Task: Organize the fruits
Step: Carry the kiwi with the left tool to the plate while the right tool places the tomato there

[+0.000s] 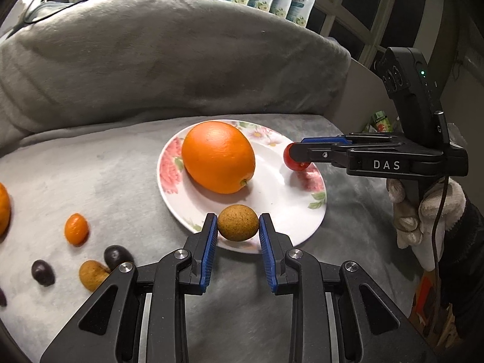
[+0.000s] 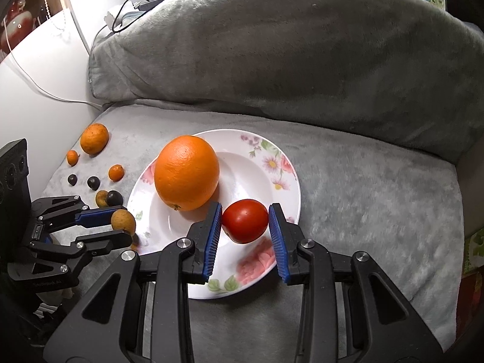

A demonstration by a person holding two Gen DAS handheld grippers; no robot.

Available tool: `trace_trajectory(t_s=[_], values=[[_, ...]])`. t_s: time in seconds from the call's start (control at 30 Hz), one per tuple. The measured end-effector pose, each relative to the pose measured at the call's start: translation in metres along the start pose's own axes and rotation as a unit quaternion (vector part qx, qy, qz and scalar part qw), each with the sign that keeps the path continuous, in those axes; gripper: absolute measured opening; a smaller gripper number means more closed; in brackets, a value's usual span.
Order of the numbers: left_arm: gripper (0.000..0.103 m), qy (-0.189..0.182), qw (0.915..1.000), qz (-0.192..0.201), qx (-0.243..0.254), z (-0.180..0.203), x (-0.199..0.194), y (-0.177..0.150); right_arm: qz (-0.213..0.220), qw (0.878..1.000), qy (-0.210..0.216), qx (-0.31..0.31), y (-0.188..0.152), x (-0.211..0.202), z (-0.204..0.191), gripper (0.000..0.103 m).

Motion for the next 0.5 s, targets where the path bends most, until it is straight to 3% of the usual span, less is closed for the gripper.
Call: trace_trajectory(t_s=[0.5], values=[[0.027,0.004,1.0000,-0.008,0.001,0.0044,0.0085,-0.0012,-0.002,1.000,0.004,0.014,-0.0049,0.0029,0.0049,0.034]])
Point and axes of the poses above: each gripper's, at about its wrist camera, not at the fingertips, and x roughly the way its jaws point, z to its right, y to its top, the point moved 7 cm from there along x, roughly the way its jaws point, and after that the axes turned 12 degrees about -y, right-handed, at the moved point
